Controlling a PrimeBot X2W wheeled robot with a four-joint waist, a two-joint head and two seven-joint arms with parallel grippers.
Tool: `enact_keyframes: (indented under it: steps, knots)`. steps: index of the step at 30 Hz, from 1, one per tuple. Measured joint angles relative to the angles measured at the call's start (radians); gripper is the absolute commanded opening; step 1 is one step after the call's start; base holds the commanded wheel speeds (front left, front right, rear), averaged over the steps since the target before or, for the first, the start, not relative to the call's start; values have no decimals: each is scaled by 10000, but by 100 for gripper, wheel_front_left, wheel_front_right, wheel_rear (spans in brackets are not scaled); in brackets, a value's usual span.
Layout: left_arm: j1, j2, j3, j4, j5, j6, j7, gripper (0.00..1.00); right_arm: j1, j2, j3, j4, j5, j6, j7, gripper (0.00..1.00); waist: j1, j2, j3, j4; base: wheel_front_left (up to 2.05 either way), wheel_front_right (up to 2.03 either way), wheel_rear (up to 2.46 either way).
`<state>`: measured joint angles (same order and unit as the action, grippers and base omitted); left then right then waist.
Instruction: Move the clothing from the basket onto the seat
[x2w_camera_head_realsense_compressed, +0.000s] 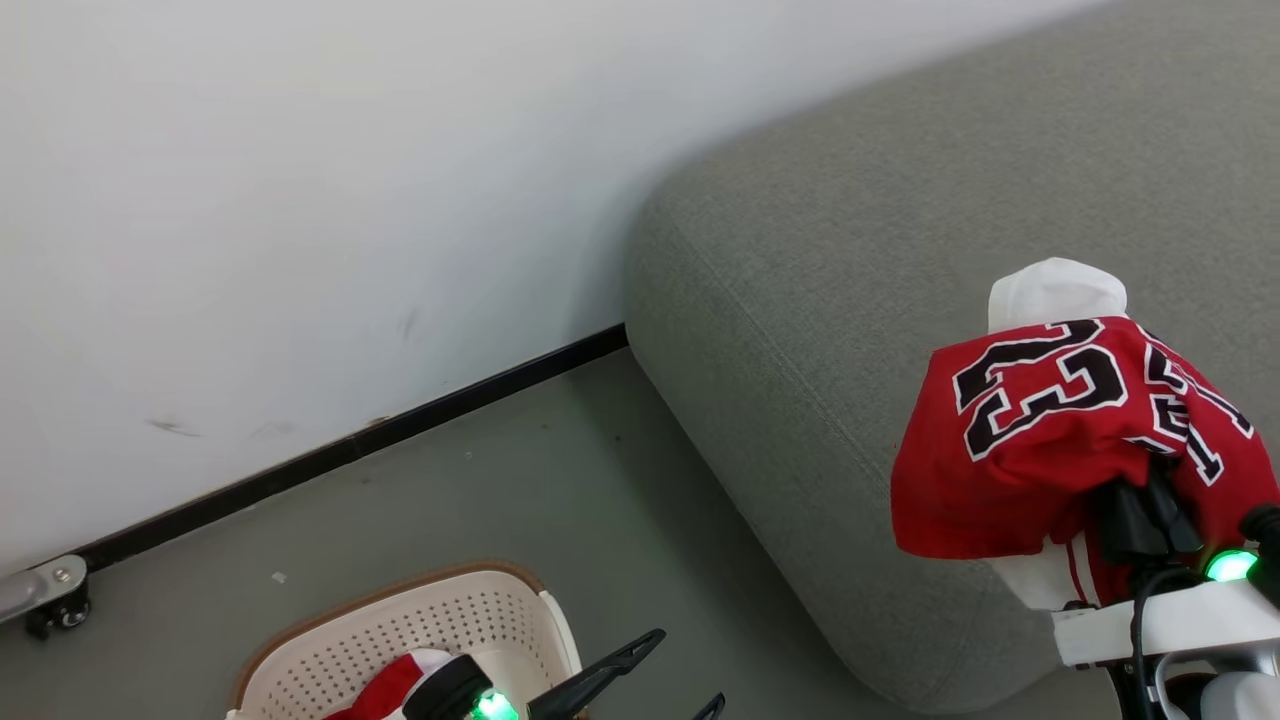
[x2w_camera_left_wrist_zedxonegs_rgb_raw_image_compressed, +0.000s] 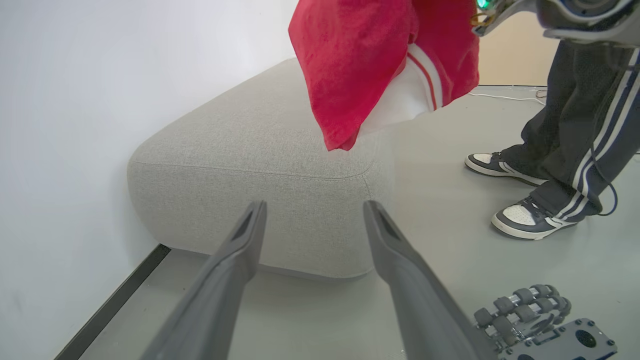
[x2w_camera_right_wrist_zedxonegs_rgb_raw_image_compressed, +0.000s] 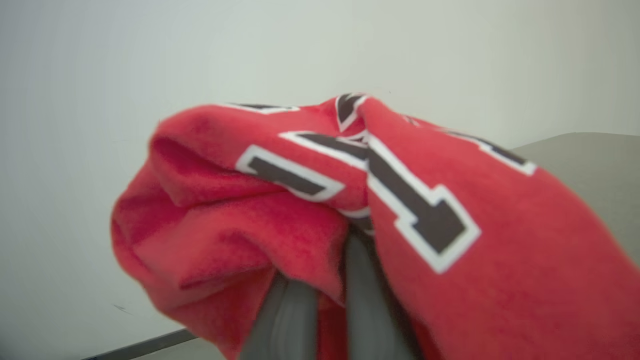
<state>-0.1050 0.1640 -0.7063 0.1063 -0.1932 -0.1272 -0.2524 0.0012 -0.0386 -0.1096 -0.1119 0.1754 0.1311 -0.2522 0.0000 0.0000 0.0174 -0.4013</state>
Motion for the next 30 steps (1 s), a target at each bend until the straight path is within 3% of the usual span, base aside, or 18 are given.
enact_keyframes:
  steps: [16,30]
  knots:
    - [-127,48,410,-58,8,0,0,100,-10,6,-10,474,334,0,0,0,0,0,287,-889,0,0,0]
    - [151,249,834,-196,153,0,0,100,-416,23,-577,1597,1503,-2,0,0,0,0,533,-1196,0,0,0]
